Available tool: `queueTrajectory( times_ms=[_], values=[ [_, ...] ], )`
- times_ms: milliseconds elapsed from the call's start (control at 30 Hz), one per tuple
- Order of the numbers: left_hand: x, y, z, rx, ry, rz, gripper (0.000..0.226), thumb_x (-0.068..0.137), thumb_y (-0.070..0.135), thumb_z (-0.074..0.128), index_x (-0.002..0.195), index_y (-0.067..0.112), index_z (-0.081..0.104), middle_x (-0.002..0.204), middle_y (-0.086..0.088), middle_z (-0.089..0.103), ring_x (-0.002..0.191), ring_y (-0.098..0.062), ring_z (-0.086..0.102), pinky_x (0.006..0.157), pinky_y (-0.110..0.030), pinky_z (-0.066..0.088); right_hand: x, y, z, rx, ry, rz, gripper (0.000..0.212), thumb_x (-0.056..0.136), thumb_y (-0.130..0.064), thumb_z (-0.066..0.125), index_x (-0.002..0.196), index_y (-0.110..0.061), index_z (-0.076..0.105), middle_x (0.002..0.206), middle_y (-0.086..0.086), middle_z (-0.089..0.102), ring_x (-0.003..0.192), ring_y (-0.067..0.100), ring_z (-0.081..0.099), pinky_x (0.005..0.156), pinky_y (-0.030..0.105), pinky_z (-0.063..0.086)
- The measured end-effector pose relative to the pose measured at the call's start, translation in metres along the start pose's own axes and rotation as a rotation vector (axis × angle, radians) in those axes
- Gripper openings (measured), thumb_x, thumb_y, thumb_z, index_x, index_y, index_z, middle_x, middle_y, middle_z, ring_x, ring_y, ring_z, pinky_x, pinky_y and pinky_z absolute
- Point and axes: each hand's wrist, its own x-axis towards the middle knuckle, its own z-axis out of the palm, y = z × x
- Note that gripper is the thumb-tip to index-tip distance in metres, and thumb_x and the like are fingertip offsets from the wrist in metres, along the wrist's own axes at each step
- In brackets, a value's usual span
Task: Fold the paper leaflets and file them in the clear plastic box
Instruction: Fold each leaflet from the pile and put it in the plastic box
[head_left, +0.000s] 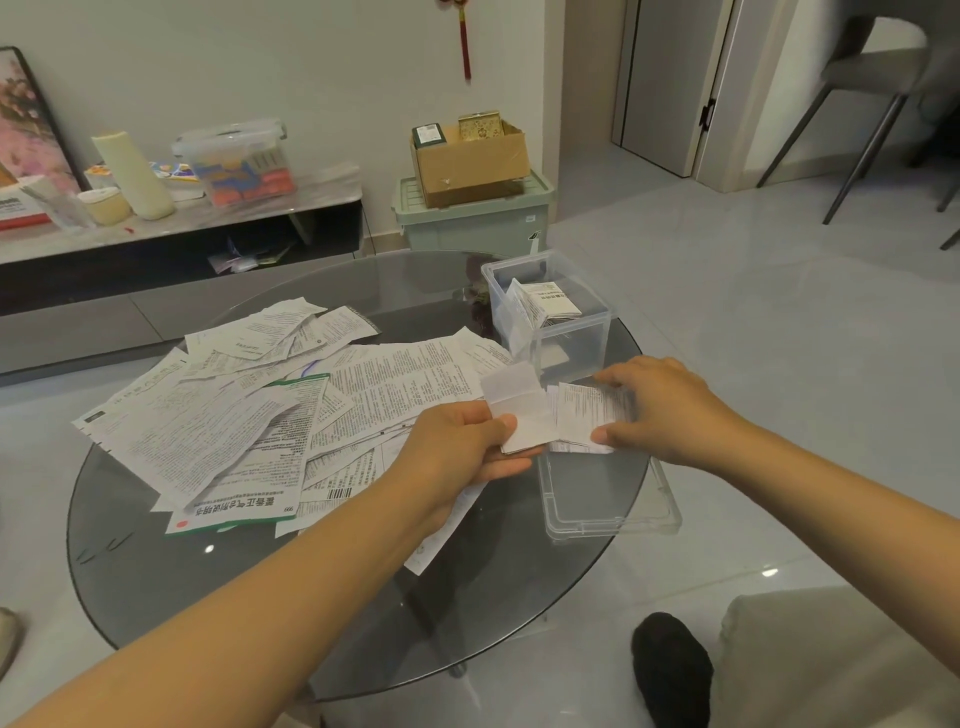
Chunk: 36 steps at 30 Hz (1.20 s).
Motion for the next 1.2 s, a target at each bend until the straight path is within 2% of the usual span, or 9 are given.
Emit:
queueTrajectory(
  times_ms=[133,233,400,567,667,767,933,1100,1200],
  values=[
    [0.002,-0.001,0.003,0.022,0.01,-0.006,0.023,0.093,0.005,0.054,0.114,-0.001,0.061,0.117,-0.015,0.065,0.085,-0.021,0.072,0.078,-0.031,0.059,0.002,0.002,0.0,-0.034,0.038,0.031,0.069,0.072,-0.05,0.073,0.133,-0.032,0.045,0.124,-0.002,0.05,0.119,0.019,0.042,0.098,0.034,0.033],
    [0.002,0.0,0.005,0.019,0.01,-0.012,0.022,0.093,0.004,0.054,0.114,-0.001,0.061,0.117,-0.014,0.066,0.085,-0.021,0.072,0.077,-0.03,0.059,0.002,0.002,0.001,0.089,0.042,0.057,0.064,0.068,-0.046,0.078,0.124,-0.031,0.05,0.116,-0.005,0.048,0.103,0.012,0.047,0.083,0.026,0.042],
    [0.002,0.001,0.005,-0.001,-0.001,0.005,0.021,0.094,0.004,0.052,0.113,-0.001,0.061,0.115,-0.014,0.067,0.086,-0.021,0.072,0.075,-0.028,0.059,0.001,0.002,-0.003,0.294,0.004,0.014,0.024,0.083,-0.031,0.069,0.101,-0.022,0.056,0.1,-0.006,0.056,0.082,0.011,0.051,0.054,0.016,0.034],
    [0.001,0.004,-0.001,-0.061,0.005,0.01,0.02,0.094,0.003,0.052,0.111,-0.003,0.061,0.109,-0.015,0.069,0.086,-0.024,0.072,0.075,-0.03,0.059,0.0,0.002,-0.012,0.618,-0.078,0.089,0.01,0.089,-0.024,0.063,0.096,-0.016,0.062,0.077,0.0,0.069,0.046,0.006,0.059,0.036,0.017,0.037],
    [-0.001,0.007,-0.007,-0.093,-0.001,0.012,0.017,0.094,0.003,0.053,0.107,-0.002,0.061,0.108,-0.015,0.069,0.088,-0.024,0.072,0.076,-0.029,0.059,-0.003,-0.001,-0.016,0.842,-0.158,0.129,0.01,0.093,-0.017,0.057,0.102,-0.016,0.062,0.079,0.004,0.073,0.053,0.017,0.067,0.037,0.02,0.042],
    [-0.004,0.008,-0.013,-0.138,-0.021,0.008,0.02,0.094,0.003,0.052,0.111,-0.003,0.06,0.105,-0.016,0.07,0.091,-0.025,0.071,0.078,-0.03,0.058,-0.005,-0.005,-0.017,1.059,-0.254,0.148,0.016,0.096,-0.012,0.051,0.107,-0.014,0.062,0.086,0.008,0.073,0.06,0.021,0.07,0.04,0.02,0.048],
    [-0.009,0.01,-0.021,-0.16,-0.013,0.01,0.017,0.093,0.004,0.053,0.107,-0.002,0.061,0.096,-0.014,0.073,0.086,-0.024,0.072,0.069,-0.025,0.059,-0.006,-0.009,-0.016,1.102,-0.313,0.122,0.019,0.096,-0.01,0.048,0.106,-0.009,0.064,0.07,0.01,0.068,0.044,0.011,0.058,0.038,0.018,0.043],
    [-0.009,0.012,-0.027,-0.159,0.045,0.004,0.012,0.092,0.004,0.055,0.095,-0.006,0.061,0.089,-0.014,0.073,0.082,-0.025,0.072,0.069,-0.027,0.06,-0.012,-0.019,-0.017,1.271,-0.387,0.063,0.027,0.099,-0.013,0.041,0.104,-0.001,0.065,0.095,0.018,0.071,0.078,0.024,0.072,0.063,0.026,0.059],
    [-0.01,0.012,-0.029,-0.17,0.06,0.003,0.016,0.092,0.004,0.055,0.1,-0.009,0.06,0.096,-0.017,0.072,0.084,-0.026,0.072,0.067,-0.027,0.06,-0.014,-0.021,-0.015,1.231,-0.31,0.071,0.025,0.097,-0.017,0.047,0.104,-0.002,0.065,0.096,0.018,0.071,0.082,0.025,0.072,0.065,0.026,0.059]
  ],
)
